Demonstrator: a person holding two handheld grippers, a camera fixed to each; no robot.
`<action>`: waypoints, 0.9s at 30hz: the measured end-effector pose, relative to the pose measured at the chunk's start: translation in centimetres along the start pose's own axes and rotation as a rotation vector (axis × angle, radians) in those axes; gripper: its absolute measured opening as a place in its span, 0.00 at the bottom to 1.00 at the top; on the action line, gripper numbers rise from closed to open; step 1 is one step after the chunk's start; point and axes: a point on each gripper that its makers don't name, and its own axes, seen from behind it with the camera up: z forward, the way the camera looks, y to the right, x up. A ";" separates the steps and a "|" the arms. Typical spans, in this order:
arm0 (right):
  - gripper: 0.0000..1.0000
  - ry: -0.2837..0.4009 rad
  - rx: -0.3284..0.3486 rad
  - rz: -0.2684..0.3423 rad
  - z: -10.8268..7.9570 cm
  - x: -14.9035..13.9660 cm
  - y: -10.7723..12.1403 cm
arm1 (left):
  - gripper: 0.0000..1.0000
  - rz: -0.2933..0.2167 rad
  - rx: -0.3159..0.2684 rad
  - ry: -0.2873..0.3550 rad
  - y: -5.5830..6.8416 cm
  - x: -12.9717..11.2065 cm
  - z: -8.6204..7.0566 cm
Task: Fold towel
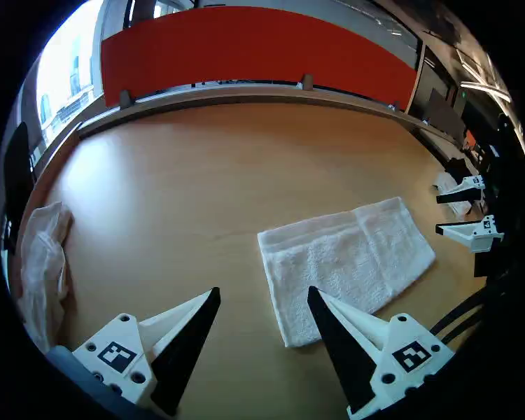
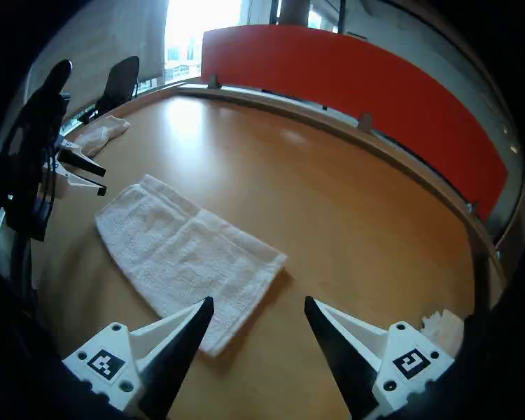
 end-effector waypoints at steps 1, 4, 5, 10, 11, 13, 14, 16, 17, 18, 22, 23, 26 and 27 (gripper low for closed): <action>1.00 -0.002 0.000 0.003 -0.2 -0.3 -0.2 | 0.92 -0.001 -0.001 -0.001 0.1 -0.3 -0.3; 1.00 -0.005 -0.001 0.012 -0.9 -1.0 -0.7 | 0.92 -0.003 -0.002 -0.006 0.5 -1.2 -1.0; 1.00 -0.006 -0.002 0.016 -1.1 -1.2 -0.8 | 0.92 -0.004 -0.002 -0.007 0.6 -1.5 -1.1; 1.00 -0.004 -0.002 0.036 -1.6 -1.8 -1.4 | 0.93 -0.013 -0.001 -0.012 0.9 -2.5 -1.7; 1.00 -0.004 -0.001 0.039 -1.7 -1.8 -1.5 | 0.92 -0.015 -0.001 -0.013 0.9 -2.7 -1.8; 1.00 -0.003 -0.002 0.038 -1.8 -1.8 -1.5 | 0.92 -0.019 0.001 -0.011 0.9 -2.7 -2.0; 1.00 -0.002 -0.002 0.038 -1.9 -1.8 -1.5 | 0.93 -0.020 0.002 -0.009 0.9 -2.8 -2.0; 1.00 -0.001 -0.001 0.033 -1.9 -1.8 -1.6 | 0.93 -0.024 0.007 -0.005 0.7 -2.7 -2.2; 1.00 -0.001 0.000 0.030 -1.9 -1.8 -1.6 | 0.93 -0.025 0.010 -0.003 0.7 -2.7 -2.3; 1.00 -0.001 0.001 0.027 -2.0 -1.8 -1.7 | 0.93 -0.027 0.014 -0.002 0.6 -2.7 -2.4; 1.00 -0.002 0.012 0.012 -2.0 -1.8 -1.9 | 0.92 -0.039 0.030 0.006 0.2 -2.8 -2.9; 1.00 -0.002 0.015 0.008 -2.0 -1.8 -2.0 | 0.92 -0.042 0.036 0.008 0.0 -2.9 -3.0; 1.00 -0.004 0.027 -0.002 -1.8 -1.9 -2.2 | 0.92 -0.054 0.054 0.016 -0.5 -3.1 -3.6; 1.00 -0.004 0.030 -0.006 -1.8 -1.8 -2.3 | 0.92 -0.057 0.059 0.017 -0.6 -3.2 -3.8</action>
